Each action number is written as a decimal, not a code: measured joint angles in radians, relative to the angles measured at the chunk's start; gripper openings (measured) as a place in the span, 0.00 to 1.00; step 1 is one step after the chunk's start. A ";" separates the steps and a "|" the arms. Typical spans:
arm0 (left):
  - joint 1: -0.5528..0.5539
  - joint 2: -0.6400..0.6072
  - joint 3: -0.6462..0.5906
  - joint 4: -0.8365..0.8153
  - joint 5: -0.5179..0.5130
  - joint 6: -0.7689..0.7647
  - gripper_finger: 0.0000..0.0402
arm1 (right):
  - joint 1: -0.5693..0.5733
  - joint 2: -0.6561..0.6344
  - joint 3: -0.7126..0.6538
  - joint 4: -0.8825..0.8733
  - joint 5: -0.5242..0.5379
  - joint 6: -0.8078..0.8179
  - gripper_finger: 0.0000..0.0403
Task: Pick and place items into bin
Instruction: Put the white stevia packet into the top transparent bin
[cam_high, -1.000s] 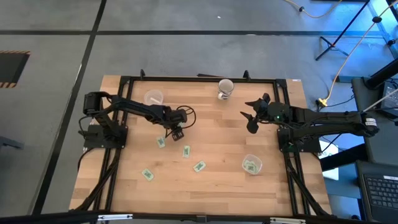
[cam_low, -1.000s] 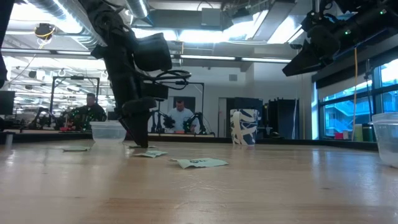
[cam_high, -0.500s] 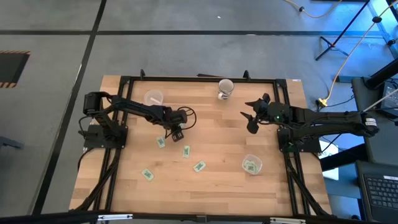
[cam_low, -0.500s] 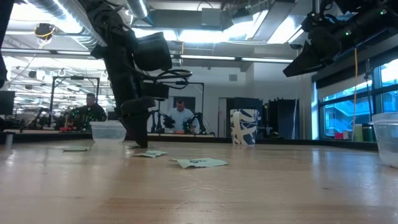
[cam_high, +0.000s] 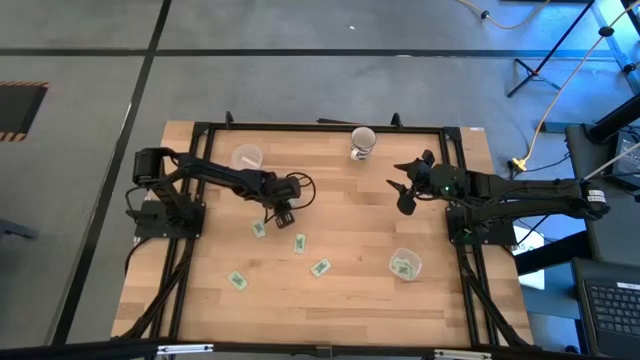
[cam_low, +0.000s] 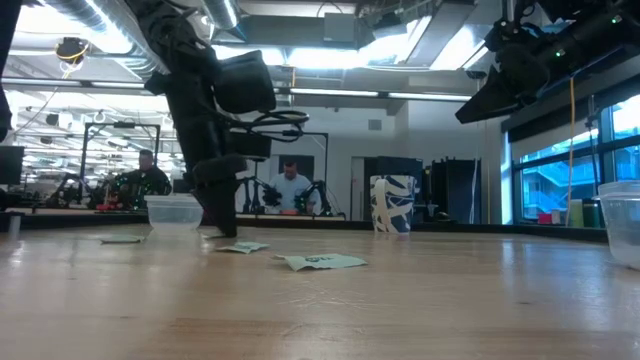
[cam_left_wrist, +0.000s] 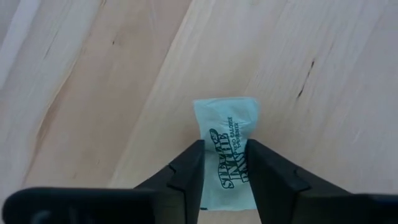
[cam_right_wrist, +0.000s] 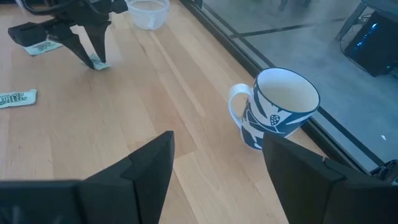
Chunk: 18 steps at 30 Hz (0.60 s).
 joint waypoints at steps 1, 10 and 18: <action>0.001 -0.010 -0.002 -0.002 -0.002 0.005 0.27 | 0.000 0.000 0.000 0.000 0.000 0.000 0.61; 0.003 -0.131 -0.003 -0.058 -0.009 -0.003 0.22 | 0.000 0.000 0.000 0.000 0.000 0.000 0.61; 0.003 -0.180 -0.001 -0.056 -0.017 0.008 0.18 | 0.000 0.000 0.000 0.000 0.000 0.000 0.61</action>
